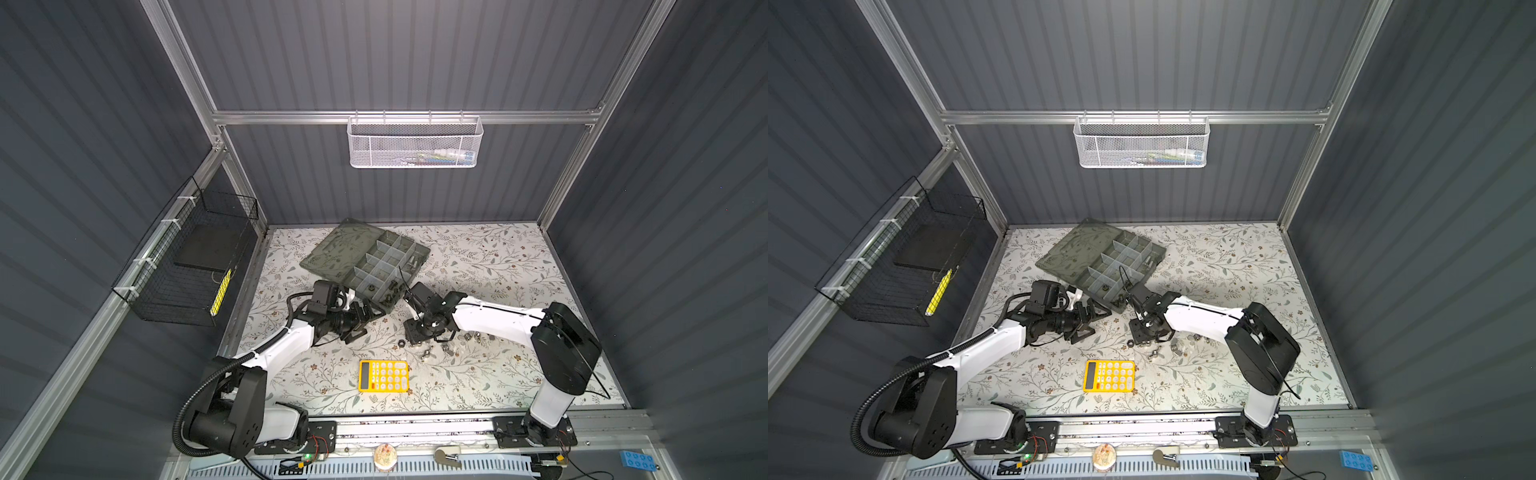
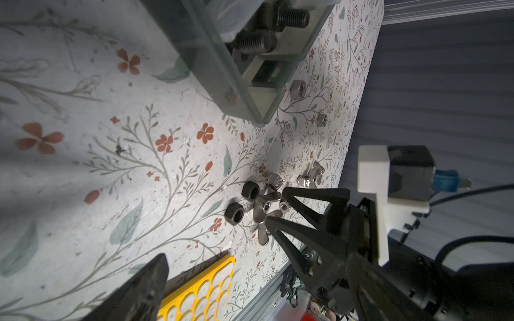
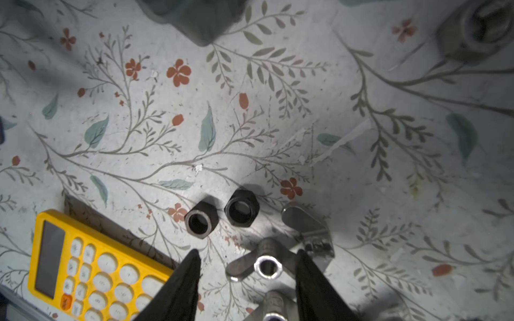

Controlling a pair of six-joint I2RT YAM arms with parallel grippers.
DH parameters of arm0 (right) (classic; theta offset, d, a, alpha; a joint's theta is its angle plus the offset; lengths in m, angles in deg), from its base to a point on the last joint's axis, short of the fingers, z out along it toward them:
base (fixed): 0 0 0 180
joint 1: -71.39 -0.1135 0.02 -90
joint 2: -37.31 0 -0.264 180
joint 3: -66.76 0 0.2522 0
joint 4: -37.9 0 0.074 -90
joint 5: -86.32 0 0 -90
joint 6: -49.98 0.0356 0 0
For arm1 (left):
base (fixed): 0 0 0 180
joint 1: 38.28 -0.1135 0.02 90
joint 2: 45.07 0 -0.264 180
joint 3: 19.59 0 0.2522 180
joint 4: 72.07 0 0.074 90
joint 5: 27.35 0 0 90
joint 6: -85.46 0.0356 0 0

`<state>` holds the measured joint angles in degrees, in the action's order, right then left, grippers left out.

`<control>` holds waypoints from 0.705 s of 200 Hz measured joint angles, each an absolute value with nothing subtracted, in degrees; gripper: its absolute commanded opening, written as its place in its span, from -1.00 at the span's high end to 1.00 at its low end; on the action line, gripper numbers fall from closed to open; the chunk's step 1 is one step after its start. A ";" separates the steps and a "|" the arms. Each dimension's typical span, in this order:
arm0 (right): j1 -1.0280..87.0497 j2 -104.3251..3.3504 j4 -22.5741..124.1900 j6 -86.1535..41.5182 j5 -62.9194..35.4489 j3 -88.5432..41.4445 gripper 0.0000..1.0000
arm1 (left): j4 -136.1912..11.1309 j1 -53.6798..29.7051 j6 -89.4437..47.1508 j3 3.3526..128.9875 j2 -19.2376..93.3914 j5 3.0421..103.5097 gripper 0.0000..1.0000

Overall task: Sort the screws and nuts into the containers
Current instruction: 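Withdraw the left gripper while the right gripper lowers onto a black nut, then close the right gripper on the black nut and lift it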

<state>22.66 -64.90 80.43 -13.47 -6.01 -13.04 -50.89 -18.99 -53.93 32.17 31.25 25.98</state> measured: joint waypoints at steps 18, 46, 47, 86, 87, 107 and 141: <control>22.64 -66.87 80.43 -12.97 -6.08 -14.02 0.05 | -51.33 -18.99 -54.21 31.86 30.50 25.81 -1.00; 22.64 -68.88 80.43 -12.29 -6.08 -15.53 0.16 | -52.14 -18.99 -54.32 31.86 29.96 25.52 -1.00; 22.64 -69.01 80.45 -12.23 -6.08 -15.62 0.17 | -52.14 -18.99 -54.32 31.86 29.96 25.52 -1.00; 22.64 -70.98 80.41 -11.61 -6.05 -16.58 0.31 | -52.16 -18.99 -54.32 31.86 29.94 25.52 -0.99; 22.64 -71.00 80.43 -11.61 -6.05 -16.58 0.31 | -52.16 -18.99 -54.34 31.86 29.94 25.50 -0.99; 22.64 -71.59 80.48 -11.59 -6.03 -16.58 0.34 | -52.16 -18.99 -54.32 31.86 29.94 25.52 -0.99; 22.58 -71.98 80.50 -11.55 -5.84 -16.86 0.40 | -52.18 -18.99 -54.32 31.86 29.94 25.52 -0.99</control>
